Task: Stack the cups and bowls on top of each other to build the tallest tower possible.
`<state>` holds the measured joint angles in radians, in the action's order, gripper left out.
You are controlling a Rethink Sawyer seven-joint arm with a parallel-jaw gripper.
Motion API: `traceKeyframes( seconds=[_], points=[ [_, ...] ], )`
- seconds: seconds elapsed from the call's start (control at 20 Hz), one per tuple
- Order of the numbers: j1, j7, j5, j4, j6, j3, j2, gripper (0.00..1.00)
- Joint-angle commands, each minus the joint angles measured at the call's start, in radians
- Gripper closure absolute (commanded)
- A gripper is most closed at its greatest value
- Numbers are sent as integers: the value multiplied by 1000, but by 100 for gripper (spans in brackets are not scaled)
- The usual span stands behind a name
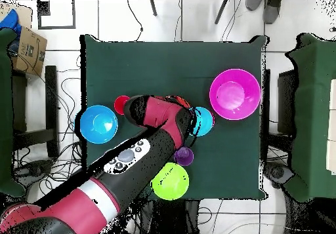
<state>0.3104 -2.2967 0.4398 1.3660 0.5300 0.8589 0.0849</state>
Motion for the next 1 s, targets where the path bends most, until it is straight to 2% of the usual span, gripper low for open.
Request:
traceKeyframes(
  seconds=[0.05,0.8,1.0],
  points=[
    [-1,-257,57,-147,118,-94,-84,100],
    [-43,-354,118,-353,136,-56,-233,100],
    [-46,-377,131,-381,124,-45,-264,100]
  ],
)
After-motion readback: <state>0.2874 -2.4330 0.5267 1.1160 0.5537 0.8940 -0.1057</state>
